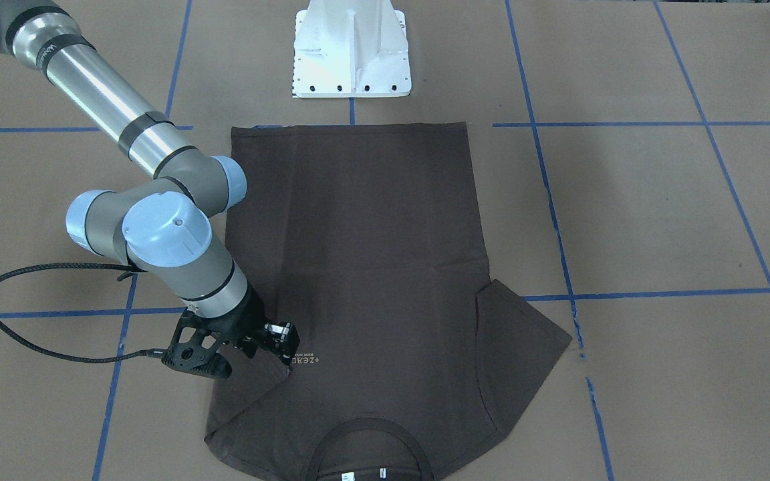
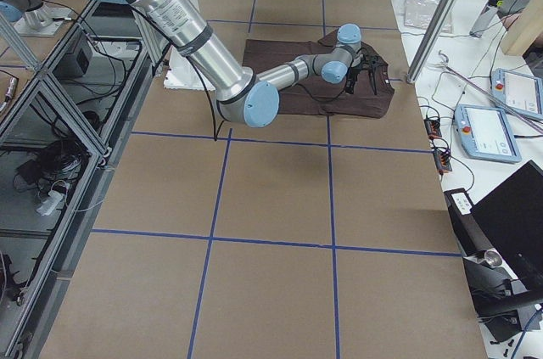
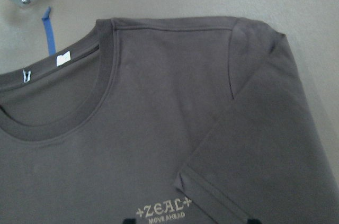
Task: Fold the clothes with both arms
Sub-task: 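Move the right gripper to the sleeve nearest it and fold it inward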
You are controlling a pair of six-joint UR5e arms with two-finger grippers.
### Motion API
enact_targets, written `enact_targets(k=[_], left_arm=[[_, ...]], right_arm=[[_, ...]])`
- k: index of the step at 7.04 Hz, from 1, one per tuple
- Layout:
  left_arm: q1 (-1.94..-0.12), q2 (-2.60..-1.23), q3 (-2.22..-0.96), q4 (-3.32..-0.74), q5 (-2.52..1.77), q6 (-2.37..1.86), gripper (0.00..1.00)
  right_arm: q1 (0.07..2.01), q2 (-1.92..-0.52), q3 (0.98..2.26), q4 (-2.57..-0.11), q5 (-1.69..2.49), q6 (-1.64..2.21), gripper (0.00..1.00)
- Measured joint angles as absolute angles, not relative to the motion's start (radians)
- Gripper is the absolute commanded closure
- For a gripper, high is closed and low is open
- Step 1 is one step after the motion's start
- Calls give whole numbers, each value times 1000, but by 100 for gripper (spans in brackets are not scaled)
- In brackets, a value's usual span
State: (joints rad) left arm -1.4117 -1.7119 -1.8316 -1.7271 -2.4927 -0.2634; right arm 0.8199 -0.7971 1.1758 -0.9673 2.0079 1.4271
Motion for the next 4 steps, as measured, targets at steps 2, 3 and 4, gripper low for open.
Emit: enact_targets(k=[2, 3, 4], left_arm=[[-1310, -1808, -1687, -1865, -2547, -457, 0], [-1241, -1874, -1600, -1956, -2573, -623, 0], [-1183, -1920, -1554, -2031, -2549, -773, 0]], right_arm=[[821, -984, 1447, -968, 2043, 1498, 0], [820, -1052, 1541, -967, 2052, 1510, 0], [820, -1101, 1604, -967, 2063, 1522, 0]])
